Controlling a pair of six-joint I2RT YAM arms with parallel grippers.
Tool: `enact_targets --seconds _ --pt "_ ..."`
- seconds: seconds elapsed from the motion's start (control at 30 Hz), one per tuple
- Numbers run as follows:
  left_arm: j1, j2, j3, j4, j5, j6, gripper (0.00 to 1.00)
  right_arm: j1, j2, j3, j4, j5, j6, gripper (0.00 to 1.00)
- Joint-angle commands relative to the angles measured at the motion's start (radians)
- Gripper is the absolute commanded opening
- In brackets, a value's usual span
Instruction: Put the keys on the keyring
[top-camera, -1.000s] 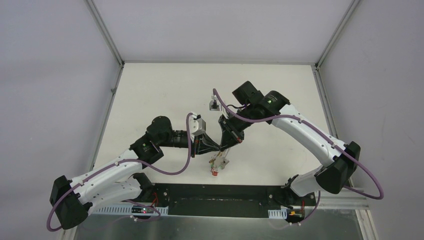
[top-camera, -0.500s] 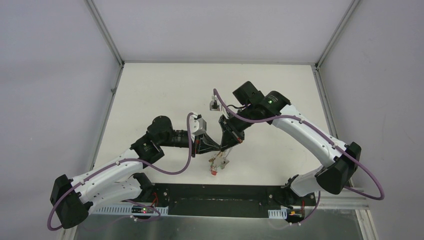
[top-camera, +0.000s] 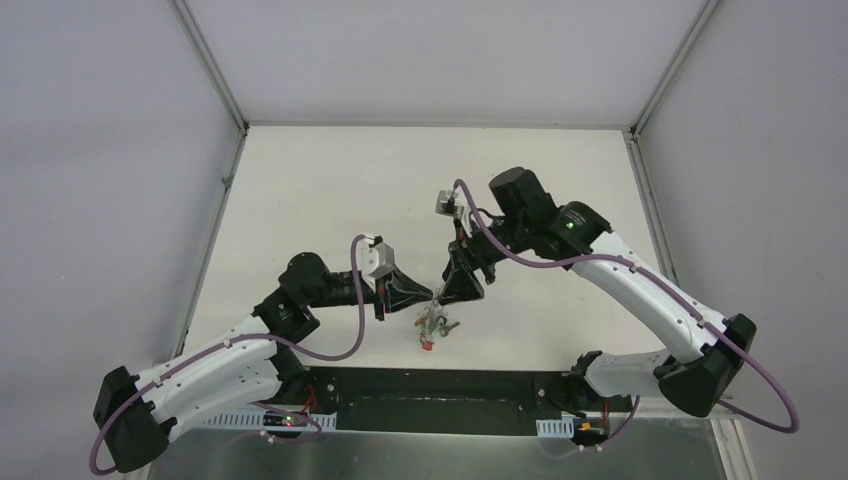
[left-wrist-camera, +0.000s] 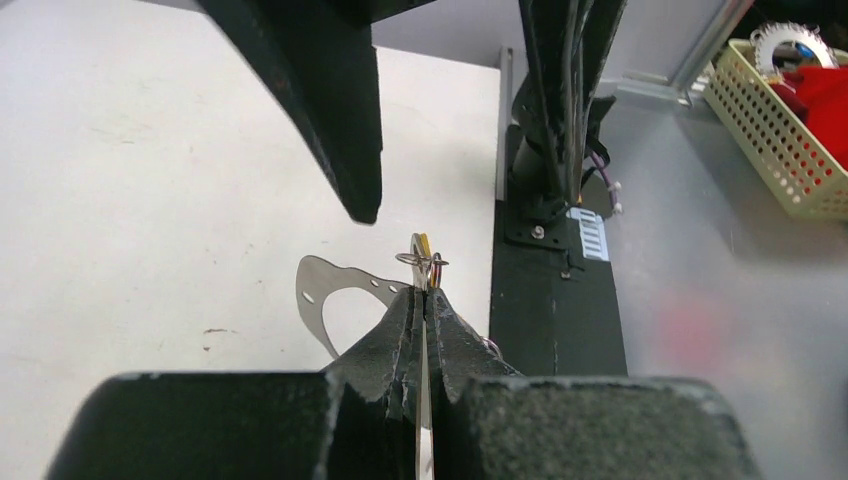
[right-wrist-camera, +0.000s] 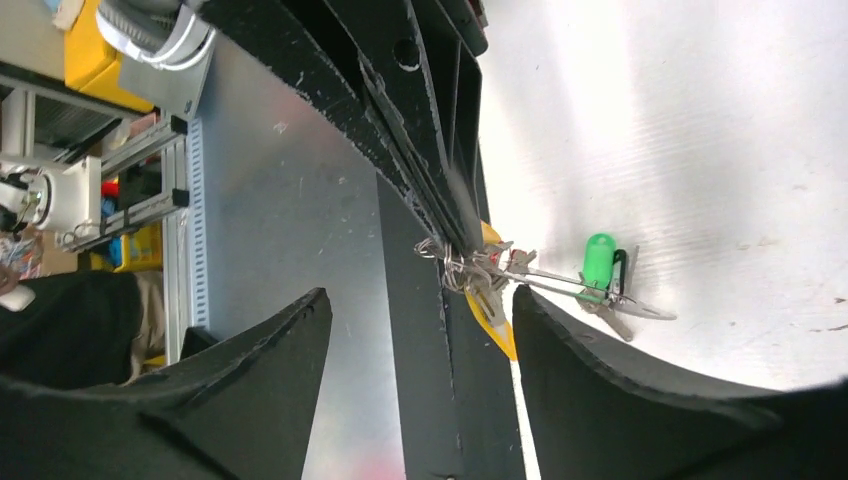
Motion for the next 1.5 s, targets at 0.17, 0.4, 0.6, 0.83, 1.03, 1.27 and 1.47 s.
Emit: enact_targets --seconds 0.17,0.4,0.6,0.83,1.03,1.27,1.47 --pt "-0.008 -0.095 -0.119 0.378 -0.108 -0.099 0.0 -0.075 -0.152 -0.123 0.362 -0.076 0.176 0.61" --pt "-0.008 -0.092 -0.12 0.418 -0.093 -0.103 0.0 -0.081 -0.147 -0.168 0.414 -0.142 0.203 0.56" --pt "-0.008 -0.092 -0.118 0.417 -0.102 -0.103 0.0 -0.081 -0.115 -0.168 0.365 -0.138 0.18 0.45" --pt "-0.008 -0.096 -0.12 0.416 -0.113 -0.102 0.0 -0.08 -0.087 -0.178 0.317 -0.139 0.158 0.47" --pt "-0.008 -0.094 -0.117 0.41 -0.116 -0.099 0.0 -0.078 -0.063 -0.162 0.29 -0.157 0.148 0.25" --pt "-0.008 -0.104 -0.116 0.39 -0.132 -0.094 0.0 -0.078 -0.062 -0.156 0.225 -0.131 0.097 0.0" --pt "-0.008 -0.121 -0.118 0.372 -0.144 -0.091 0.0 -0.078 -0.072 -0.16 0.177 -0.109 0.06 0.0"
